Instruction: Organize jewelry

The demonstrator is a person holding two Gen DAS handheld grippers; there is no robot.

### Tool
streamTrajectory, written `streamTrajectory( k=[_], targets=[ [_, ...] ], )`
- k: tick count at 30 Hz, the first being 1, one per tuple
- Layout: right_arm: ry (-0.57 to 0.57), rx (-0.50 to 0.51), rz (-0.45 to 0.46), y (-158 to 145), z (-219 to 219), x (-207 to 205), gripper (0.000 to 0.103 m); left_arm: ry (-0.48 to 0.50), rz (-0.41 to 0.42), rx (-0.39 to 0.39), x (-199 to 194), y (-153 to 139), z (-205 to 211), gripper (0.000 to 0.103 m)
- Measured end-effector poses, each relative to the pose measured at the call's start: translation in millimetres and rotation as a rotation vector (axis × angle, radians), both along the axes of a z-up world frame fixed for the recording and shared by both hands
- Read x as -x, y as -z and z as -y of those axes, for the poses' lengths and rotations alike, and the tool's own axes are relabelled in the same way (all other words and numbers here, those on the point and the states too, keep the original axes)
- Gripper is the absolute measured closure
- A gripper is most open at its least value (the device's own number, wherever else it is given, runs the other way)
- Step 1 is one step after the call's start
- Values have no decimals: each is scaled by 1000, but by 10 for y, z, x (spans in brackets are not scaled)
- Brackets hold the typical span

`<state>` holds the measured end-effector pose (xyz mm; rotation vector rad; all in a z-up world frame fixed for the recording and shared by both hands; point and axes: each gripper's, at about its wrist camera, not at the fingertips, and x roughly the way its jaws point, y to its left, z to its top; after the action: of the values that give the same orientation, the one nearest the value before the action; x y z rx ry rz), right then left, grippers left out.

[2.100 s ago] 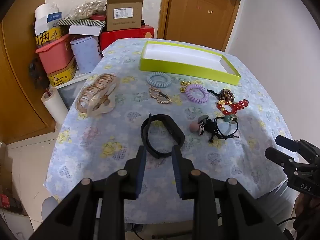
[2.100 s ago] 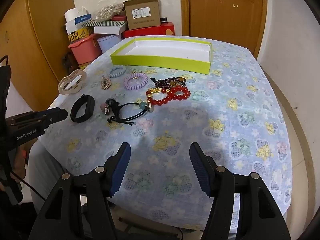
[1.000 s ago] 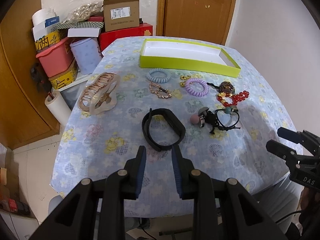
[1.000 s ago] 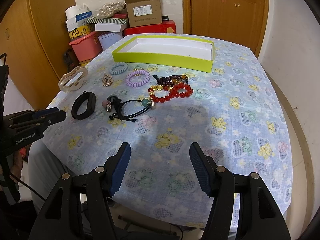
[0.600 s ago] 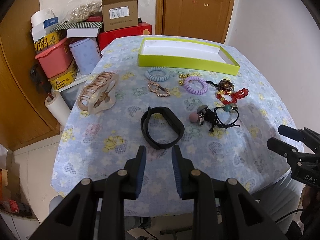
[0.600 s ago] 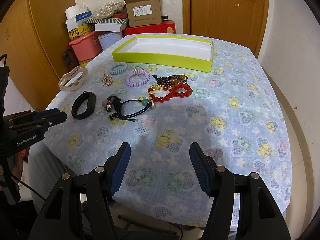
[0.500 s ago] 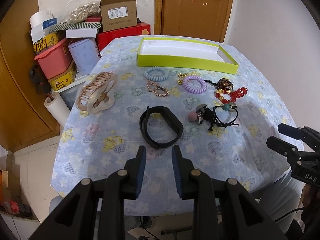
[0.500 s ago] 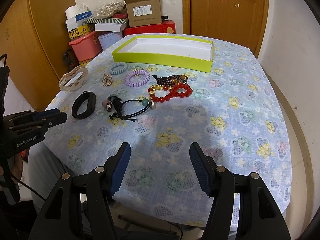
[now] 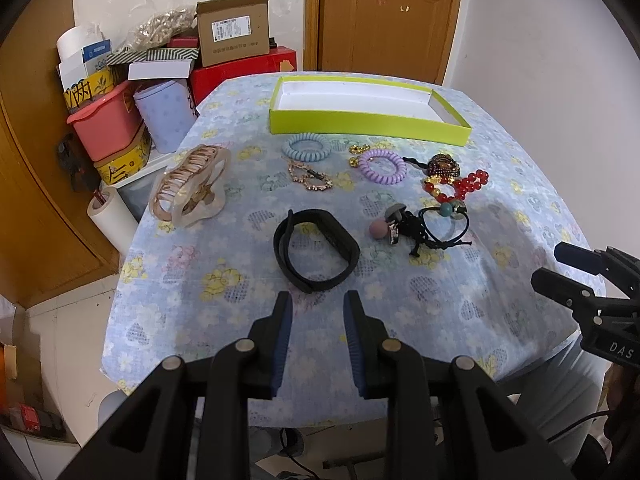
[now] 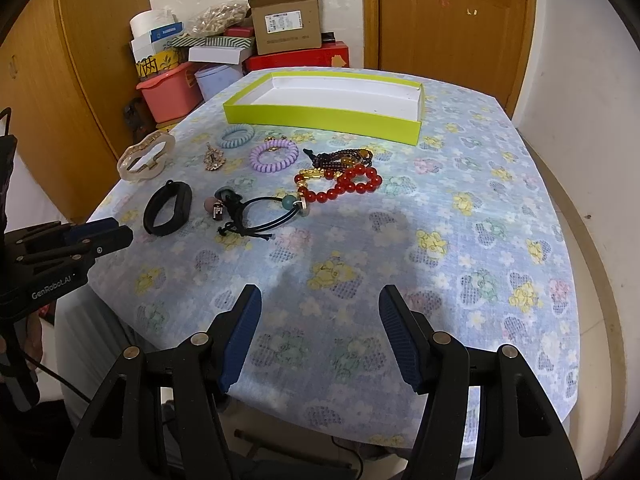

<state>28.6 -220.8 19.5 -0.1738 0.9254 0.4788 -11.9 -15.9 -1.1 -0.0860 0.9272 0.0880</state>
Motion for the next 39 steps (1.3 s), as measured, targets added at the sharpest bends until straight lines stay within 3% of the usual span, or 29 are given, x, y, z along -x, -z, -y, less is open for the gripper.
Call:
streamTrajectory(
  k=[13,16,31,39],
  targets=[
    [6,-12,13,-27,16,39,41,-3,7,-2,15,-23,-1,75],
    [-2,-14,10,-22,1,38,33,-5,9,0,13,-24,-4,75],
    [-50,-22,14,31,-101,16,33,-26,8,3,-69,29,-98,75],
    [-62,-18,-5,63,-172,-115,33,-53,52,10,-164,-13,-344,75]
  ],
)
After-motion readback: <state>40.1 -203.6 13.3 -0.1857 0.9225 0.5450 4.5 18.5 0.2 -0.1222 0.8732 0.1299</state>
